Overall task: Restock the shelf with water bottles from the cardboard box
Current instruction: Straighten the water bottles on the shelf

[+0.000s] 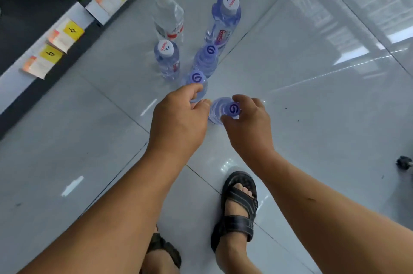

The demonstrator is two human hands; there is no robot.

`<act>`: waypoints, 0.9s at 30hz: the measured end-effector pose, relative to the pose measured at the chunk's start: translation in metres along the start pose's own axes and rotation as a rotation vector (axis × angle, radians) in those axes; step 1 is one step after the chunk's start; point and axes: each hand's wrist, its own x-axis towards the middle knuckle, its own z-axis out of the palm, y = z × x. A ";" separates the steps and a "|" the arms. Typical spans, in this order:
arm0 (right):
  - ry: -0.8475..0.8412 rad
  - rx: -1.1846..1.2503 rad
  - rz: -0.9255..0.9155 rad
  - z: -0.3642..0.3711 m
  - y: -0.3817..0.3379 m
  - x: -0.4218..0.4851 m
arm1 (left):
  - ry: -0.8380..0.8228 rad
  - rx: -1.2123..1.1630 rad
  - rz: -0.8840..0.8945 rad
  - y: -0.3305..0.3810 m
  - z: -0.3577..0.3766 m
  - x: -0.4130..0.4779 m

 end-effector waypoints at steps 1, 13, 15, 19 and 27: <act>0.000 -0.013 0.004 0.000 0.001 0.002 | -0.003 -0.002 -0.002 0.000 -0.001 0.002; 0.140 0.020 -0.299 -0.162 -0.146 -0.071 | -0.010 -0.164 0.117 0.121 -0.104 -0.051; 0.151 0.043 -0.387 -0.220 -0.204 -0.099 | -0.003 -0.263 0.167 0.173 -0.149 -0.082; 0.192 0.083 -0.573 -0.342 -0.335 -0.164 | 0.033 -0.419 0.316 0.293 -0.265 -0.153; 0.381 0.241 -1.011 -0.553 -0.581 -0.307 | 0.235 -0.574 0.691 0.497 -0.499 -0.323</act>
